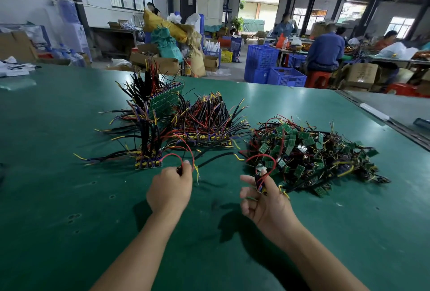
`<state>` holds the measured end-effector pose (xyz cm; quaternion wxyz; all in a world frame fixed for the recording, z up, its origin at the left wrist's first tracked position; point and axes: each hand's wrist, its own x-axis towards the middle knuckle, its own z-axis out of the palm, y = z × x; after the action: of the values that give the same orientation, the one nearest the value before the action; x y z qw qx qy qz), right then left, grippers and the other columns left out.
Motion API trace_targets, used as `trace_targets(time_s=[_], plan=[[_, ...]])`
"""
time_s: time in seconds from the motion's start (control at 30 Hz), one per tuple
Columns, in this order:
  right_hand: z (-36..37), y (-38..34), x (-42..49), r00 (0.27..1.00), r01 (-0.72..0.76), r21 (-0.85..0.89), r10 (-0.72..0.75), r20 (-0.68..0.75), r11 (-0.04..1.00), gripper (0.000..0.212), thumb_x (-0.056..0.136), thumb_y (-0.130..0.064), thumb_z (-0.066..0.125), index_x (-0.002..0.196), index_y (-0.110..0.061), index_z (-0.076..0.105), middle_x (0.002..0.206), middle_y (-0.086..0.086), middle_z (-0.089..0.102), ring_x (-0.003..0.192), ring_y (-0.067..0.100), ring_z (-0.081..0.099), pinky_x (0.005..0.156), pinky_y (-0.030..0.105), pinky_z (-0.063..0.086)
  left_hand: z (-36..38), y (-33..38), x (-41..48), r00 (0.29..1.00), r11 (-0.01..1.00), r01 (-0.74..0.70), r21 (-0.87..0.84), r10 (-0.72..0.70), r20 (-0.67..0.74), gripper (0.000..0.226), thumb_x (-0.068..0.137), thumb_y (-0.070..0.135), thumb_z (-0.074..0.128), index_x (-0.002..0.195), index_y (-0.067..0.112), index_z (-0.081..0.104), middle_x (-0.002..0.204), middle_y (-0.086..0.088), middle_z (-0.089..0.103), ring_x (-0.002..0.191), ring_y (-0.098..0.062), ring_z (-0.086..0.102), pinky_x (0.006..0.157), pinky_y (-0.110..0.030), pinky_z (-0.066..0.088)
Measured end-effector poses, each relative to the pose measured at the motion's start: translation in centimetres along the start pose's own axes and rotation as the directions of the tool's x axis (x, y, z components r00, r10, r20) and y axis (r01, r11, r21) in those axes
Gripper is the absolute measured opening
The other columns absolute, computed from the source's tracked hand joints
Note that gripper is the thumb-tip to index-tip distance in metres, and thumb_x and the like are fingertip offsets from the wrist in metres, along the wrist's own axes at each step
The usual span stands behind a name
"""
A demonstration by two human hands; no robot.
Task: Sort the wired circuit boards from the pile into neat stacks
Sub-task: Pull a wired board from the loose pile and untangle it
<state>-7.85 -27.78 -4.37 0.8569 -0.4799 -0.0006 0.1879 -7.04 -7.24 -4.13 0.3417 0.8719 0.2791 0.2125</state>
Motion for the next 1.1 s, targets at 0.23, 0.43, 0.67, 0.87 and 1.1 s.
trace_targets(time_s=[0.23, 0.43, 0.67, 0.87, 1.1], plan=[[0.0, -0.4, -0.2, 0.997, 0.077, -0.069, -0.077, 0.0, 0.995, 0.041, 0.084, -0.042, 0.056, 0.113, -0.014, 0.047, 0.051, 0.005, 0.045, 0.037, 0.013, 0.037, 0.037, 0.022, 0.036, -0.3, -1.0, 0.8, 0.993, 0.928, -0.115, 0.354, 0.094, 0.076, 0.068, 0.084, 0.077, 0.034, 0.059, 0.017, 0.054, 0.056, 0.0, 0.052, 0.048, -0.018, 0.048, 0.046, -0.023, 0.03], [-0.8, -0.8, -0.9, 0.98, 0.122, -0.124, -0.099, 0.175, 0.985, 0.051, 0.087, -0.04, 0.049, 0.136, -0.027, 0.046, 0.053, 0.003, 0.043, 0.038, 0.011, 0.036, 0.04, 0.021, 0.036, -1.6, -0.5, 0.0, 0.978, 0.898, -0.206, 0.39, 0.199, 0.06, 0.075, 0.072, 0.088, 0.035, 0.054, 0.016, 0.045, 0.054, 0.003, 0.047, 0.047, -0.02, 0.042, 0.044, -0.024, 0.023], [-0.6, -1.6, -1.4, 0.927, 0.004, -0.237, 0.085, 0.366, 0.971, 0.088, 0.058, -0.052, 0.089, 0.134, -0.028, 0.052, 0.043, 0.005, 0.044, 0.027, 0.011, 0.037, 0.035, 0.014, 0.033, -0.9, 2.2, -5.0, 0.742, 0.773, -0.2, -0.601, 0.52, 0.422, 0.05, 0.085, 0.056, 0.047, 0.05, 0.02, 0.041, 0.049, 0.004, 0.031, 0.048, -0.011, 0.03, 0.051, -0.03, 0.025], [-0.7, -1.9, -1.7, 0.913, -0.062, -0.378, 0.206, 0.353, 0.924, 0.094, 0.061, -0.052, 0.088, 0.14, -0.029, 0.044, 0.04, 0.004, 0.042, 0.025, 0.011, 0.038, 0.032, 0.015, 0.033, -0.2, 2.8, -7.1, 0.527, 0.824, 0.124, -0.552, 0.417, 0.74, 0.034, 0.098, 0.042, 0.046, 0.076, 0.021, 0.062, 0.055, -0.005, 0.039, 0.042, -0.012, 0.032, 0.04, -0.021, 0.021], [-0.4, -1.8, -1.4, 0.957, 0.049, -0.438, 0.084, 0.279, 0.898, 0.064, 0.082, -0.055, 0.056, 0.138, -0.027, 0.044, 0.046, -0.003, 0.056, 0.028, 0.008, 0.04, 0.033, 0.014, 0.034, -0.3, 3.2, -7.5, 0.607, 0.749, 0.193, -0.633, 0.416, 0.677, 0.035, 0.099, 0.027, 0.052, 0.066, 0.014, 0.052, 0.049, 0.0, 0.037, 0.039, -0.009, 0.026, 0.039, -0.02, 0.016]])
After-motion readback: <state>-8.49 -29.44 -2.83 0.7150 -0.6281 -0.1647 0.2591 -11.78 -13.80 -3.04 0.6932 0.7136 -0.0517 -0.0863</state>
